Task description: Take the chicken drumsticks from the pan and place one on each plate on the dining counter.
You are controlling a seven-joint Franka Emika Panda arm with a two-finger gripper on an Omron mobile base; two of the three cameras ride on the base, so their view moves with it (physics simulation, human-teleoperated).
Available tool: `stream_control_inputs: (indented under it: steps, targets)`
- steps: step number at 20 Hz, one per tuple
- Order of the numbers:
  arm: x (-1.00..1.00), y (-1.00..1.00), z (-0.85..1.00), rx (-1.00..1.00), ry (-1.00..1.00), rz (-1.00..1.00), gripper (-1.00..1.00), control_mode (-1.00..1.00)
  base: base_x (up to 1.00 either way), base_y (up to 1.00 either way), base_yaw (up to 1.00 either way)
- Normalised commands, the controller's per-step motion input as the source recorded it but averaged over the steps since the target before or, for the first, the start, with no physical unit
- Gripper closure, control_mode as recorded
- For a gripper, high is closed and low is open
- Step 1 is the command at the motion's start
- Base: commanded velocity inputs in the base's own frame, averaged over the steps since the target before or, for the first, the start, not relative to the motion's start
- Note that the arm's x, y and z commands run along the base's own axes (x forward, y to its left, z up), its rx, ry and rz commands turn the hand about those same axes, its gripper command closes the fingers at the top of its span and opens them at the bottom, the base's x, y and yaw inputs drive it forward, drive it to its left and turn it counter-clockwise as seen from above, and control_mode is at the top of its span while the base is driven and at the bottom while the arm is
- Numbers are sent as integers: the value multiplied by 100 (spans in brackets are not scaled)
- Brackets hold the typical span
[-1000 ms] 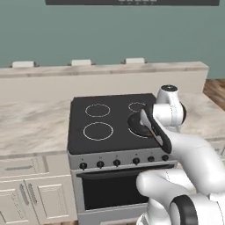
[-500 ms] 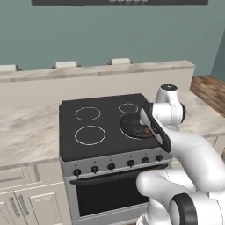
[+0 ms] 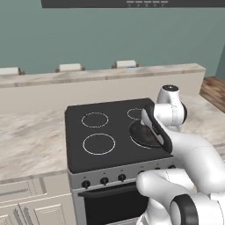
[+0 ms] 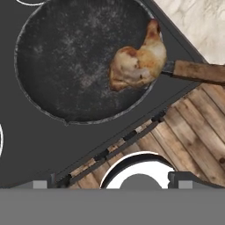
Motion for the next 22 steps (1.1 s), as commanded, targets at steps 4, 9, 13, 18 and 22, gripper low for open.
stream_control_inputs:
  steps: [4,9,13,18,22]
  targets:
    - [0,0,0,0,0,0,-100,100,4,4,1]
    - [0,0,0,0,0,0,-100,100,20,0,0]
    - [0,0,0,0,0,0,-100,100,41,0,0]
    - [0,0,0,0,0,0,-100,100,12,0,0]
    - [0,0,0,0,0,0,-100,100,0,-1,0]
